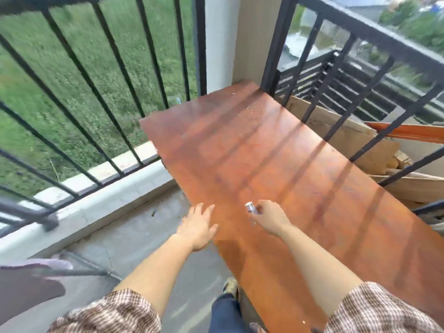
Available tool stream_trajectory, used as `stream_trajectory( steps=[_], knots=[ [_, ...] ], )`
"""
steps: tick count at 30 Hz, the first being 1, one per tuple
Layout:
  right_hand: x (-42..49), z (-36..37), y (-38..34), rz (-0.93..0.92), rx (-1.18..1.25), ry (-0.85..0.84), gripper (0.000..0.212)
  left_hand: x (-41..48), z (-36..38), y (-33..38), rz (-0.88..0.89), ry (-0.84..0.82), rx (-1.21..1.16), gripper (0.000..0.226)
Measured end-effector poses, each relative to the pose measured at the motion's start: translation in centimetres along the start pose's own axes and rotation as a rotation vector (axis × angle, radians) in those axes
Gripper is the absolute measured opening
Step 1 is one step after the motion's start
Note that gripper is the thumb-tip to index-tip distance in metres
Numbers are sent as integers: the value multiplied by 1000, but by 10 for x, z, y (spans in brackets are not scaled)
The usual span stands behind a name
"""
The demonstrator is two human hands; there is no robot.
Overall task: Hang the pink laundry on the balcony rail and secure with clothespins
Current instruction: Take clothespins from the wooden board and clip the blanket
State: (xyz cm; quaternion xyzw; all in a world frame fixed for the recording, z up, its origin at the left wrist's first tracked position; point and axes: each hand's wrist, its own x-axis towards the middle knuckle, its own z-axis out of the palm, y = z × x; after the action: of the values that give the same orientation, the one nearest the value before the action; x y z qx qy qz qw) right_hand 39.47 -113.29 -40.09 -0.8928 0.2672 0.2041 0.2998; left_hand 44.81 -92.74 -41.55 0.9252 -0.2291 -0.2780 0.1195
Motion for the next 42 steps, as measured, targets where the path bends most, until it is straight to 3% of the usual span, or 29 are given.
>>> stream_trajectory(
  steps=[4, 7, 9, 13, 21, 23, 25, 32, 37, 42],
  knots=[
    [-38, 40, -110, -211, -55, -32, 27, -64, -31, -77, -76, 154, -141, 63],
    [-67, 80, -192, -341, -67, -34, 16, -120, -48, -145, -158, 276, -231, 66],
    [-85, 116, -244, -431, -89, -50, 20, -161, -56, -195, -235, 364, -247, 65],
    [-133, 191, -342, -591, -187, -189, 28, -253, -62, -289, -446, 473, -290, 63],
    [-255, 307, -507, -999, -327, -367, 3, -428, -69, -430, -829, 718, -378, 66],
    [-286, 338, -546, -1083, -326, -418, 20, -472, -68, -457, -912, 769, -419, 68],
    [-315, 371, -580, -1140, -324, -473, 27, -512, -66, -484, -978, 812, -435, 69],
    [-406, 498, -699, -1369, -377, -594, 22, -640, -62, -603, -1140, 881, -438, 67],
    [-460, 596, -801, -1426, -384, -759, 17, -722, -75, -694, -1233, 894, -471, 66],
    [-537, 678, -884, -1527, -351, -753, 24, -806, -83, -774, -1335, 1018, -547, 63]
  ],
)
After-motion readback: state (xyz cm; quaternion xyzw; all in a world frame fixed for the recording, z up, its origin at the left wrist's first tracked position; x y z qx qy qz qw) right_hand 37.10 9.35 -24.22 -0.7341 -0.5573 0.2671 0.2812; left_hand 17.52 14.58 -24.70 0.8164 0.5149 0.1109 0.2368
